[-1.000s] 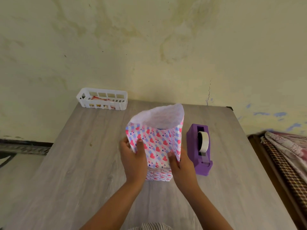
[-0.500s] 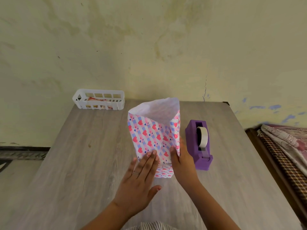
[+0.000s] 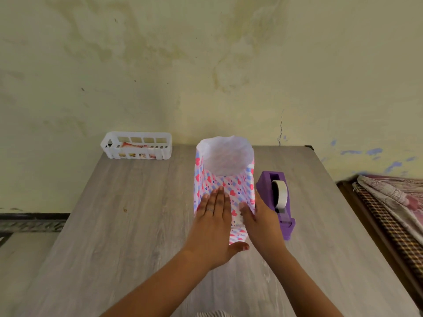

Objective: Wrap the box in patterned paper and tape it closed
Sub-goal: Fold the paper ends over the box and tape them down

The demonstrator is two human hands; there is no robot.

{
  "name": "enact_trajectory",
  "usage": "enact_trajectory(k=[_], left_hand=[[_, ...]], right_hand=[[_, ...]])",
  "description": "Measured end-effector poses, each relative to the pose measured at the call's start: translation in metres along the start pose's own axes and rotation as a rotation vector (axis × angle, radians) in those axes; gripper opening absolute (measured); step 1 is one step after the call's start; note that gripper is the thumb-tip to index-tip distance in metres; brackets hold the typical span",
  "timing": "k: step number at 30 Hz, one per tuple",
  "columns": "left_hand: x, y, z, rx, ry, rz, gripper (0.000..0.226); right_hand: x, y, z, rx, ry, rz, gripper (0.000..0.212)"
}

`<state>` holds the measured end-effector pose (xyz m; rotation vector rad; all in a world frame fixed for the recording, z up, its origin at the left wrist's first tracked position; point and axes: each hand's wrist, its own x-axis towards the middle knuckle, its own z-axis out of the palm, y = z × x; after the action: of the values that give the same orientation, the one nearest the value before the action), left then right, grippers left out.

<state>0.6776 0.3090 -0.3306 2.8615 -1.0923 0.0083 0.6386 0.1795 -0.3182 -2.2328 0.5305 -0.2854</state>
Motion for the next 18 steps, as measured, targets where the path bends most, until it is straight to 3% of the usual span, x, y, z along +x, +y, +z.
enact_trajectory(k=[4, 8, 14, 18], left_hand=[[0.000, 0.004, 0.008, -0.021, 0.043, -0.021, 0.110], [0.003, 0.008, 0.010, -0.073, 0.062, -0.043, 0.109], [0.009, 0.017, 0.005, -0.112, 0.060, -0.102, 0.108], [0.021, 0.024, -0.003, -0.126, 0.055, -0.154, 0.114]], right_hand=[[0.013, -0.022, -0.014, -0.288, 0.073, 0.014, 0.030], [0.026, -0.035, -0.032, -0.402, 0.146, -0.012, 0.027], [0.027, -0.032, -0.053, -0.076, 0.315, -0.127, 0.027], [0.024, 0.010, -0.068, 0.001, 0.392, 0.089, 0.019]])
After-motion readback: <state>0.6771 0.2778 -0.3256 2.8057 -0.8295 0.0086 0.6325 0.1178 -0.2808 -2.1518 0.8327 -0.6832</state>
